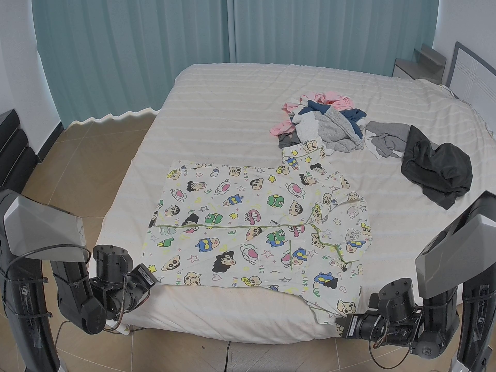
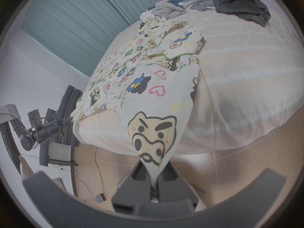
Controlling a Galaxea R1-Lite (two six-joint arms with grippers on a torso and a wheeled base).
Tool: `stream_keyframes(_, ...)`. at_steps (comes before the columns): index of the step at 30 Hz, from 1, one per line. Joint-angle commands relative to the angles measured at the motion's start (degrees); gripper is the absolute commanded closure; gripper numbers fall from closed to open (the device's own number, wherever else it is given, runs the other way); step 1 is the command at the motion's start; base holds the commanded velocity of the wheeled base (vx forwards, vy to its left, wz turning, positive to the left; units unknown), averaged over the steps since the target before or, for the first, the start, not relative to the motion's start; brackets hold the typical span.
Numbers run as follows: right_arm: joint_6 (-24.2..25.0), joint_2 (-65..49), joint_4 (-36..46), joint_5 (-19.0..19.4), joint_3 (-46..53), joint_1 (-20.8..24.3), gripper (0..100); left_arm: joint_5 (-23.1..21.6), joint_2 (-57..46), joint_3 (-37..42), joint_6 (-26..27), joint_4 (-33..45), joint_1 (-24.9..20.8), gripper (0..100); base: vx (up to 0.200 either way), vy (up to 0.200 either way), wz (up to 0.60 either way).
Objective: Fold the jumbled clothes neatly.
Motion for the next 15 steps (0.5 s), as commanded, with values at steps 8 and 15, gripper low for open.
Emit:
stream_keyframes(8, 0.2, -4.1, 3.9, -0.6, 1.3, 3.8, 100, -0.8, 0.3, 3.8, 2.1, 0.4, 0.3, 100, 0.000, 0.000, 0.00)
stream_keyframes(15, 0.1, -7.2, 7.7, -0.7, 1.3, 3.5, 100, -4.7, 0.4, 3.7, 1.9, 0.3, 1.9, 100, 0.000, 0.000, 0.00)
